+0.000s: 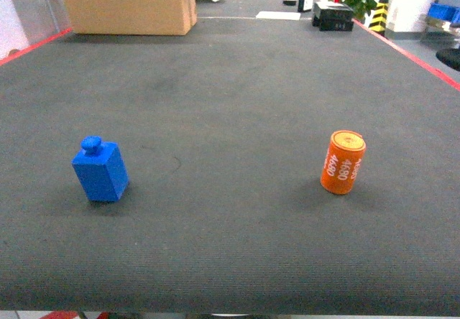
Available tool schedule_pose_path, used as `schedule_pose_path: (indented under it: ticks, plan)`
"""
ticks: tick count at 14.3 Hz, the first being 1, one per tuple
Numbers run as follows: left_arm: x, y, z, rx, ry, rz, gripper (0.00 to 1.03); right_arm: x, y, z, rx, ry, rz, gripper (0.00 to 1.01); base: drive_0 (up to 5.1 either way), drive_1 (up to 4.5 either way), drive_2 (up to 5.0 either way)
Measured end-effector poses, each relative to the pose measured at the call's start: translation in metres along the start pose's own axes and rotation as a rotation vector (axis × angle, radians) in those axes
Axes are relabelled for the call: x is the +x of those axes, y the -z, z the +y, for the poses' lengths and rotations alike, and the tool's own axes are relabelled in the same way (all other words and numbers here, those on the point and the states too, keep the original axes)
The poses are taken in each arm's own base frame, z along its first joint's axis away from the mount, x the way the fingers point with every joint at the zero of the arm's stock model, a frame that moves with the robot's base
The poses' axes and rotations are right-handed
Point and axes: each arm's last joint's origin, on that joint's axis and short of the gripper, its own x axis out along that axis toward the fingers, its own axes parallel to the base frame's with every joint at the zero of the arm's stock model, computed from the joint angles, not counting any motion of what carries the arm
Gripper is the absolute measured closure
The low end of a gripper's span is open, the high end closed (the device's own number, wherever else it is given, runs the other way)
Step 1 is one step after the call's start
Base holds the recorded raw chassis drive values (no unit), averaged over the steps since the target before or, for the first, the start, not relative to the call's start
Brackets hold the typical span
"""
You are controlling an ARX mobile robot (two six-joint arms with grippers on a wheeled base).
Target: Sort blue parts and orange caps into right shelf containers
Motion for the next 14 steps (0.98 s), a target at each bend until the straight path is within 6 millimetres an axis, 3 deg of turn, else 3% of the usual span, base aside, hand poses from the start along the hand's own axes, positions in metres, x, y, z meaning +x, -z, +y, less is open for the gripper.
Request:
schedule_pose_path:
  ticks: [7, 9, 11, 13, 14]
  plan:
    - [0.001, 0.001, -0.001, 0.014, -0.053, 0.022, 0.05, 0.000, 0.000, 0.000, 0.002, 0.018, 0.004, 0.03, 0.0, 0.00, 0.0]
    - [0.018, -0.010, -0.015, 0.034, -0.115, 0.028, 0.05, 0.013, -0.003, 0.011, 0.009, 0.106, 0.002, 0.03, 0.0, 0.00, 0.0]
    - [0.048, -0.031, -0.017, 0.022, -0.094, -0.016, 0.05, 0.042, -0.022, 0.016, 0.035, 0.051, -0.033, 0.03, 0.0, 0.00, 0.0]
    - [0.098, -0.049, -0.025, 0.026, -0.021, -0.004, 0.05, 0.098, -0.051, 0.027, 0.052, -0.039, -0.064, 0.03, 0.0, 0.00, 0.0]
    - [0.122, -0.046, -0.029, 0.034, -0.008, 0.051, 0.05, 0.126, -0.049, 0.037, 0.058, -0.083, -0.002, 0.03, 0.0, 0.00, 0.0]
